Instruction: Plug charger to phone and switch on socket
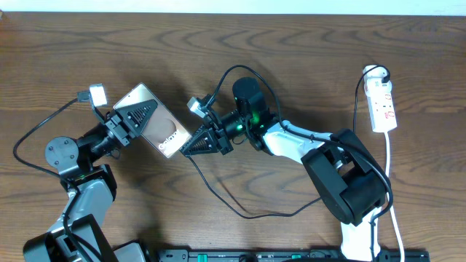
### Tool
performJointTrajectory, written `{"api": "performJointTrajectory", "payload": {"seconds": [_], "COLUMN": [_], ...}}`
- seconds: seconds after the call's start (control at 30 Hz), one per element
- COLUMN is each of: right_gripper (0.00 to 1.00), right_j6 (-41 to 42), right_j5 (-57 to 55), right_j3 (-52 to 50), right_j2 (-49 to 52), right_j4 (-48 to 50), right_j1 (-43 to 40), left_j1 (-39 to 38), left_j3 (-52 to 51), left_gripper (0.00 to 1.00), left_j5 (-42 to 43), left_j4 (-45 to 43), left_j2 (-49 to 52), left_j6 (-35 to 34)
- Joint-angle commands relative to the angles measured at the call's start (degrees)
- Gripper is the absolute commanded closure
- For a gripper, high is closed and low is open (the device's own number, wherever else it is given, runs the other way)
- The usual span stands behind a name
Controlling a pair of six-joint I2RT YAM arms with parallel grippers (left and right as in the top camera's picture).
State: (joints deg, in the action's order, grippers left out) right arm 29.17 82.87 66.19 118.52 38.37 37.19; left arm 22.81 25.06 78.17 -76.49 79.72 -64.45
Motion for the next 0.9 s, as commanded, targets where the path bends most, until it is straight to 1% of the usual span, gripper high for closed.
{"api": "performJointTrajectory", "payload": {"seconds": [0.0,0.27,0.7,0.77,0.87], "right_gripper": [0.99,0.99,0.80,0.76,0.73], "right_j6": [0.20,0.20,0.22,0.44,0.52], "right_j5": [-7.96,-7.96,-7.89,-7.91,-7.91], "right_j3": [2.36,2.36,2.36,2.36,2.36], "right_j2": [-1.18,-1.18,-1.18,-1.18,-1.18], "right_j4": [1.53,1.51,1.51,1.49,1.51], "right_j1": [-0.79,-0.79,-0.79,-0.79,-0.79], "left_j1": [-1.62,-1.62,-1.62,-1.62,-1.62], "left_j3": [-1.22,-1.22,-1.22,-1.22,-1.22], "left_gripper": [0.92,0.93,0.93,0.93,0.93], "left_j5": [10.34,9.33,9.22,9.22,9.20], "left_j4": [0.31,0.31,0.31,0.31,0.31], "left_j2": [-0.37,-0.37,-0.37,-0.37,-0.37], "left_j6": [-0.07,-0.07,0.33,0.35,0.35]}}
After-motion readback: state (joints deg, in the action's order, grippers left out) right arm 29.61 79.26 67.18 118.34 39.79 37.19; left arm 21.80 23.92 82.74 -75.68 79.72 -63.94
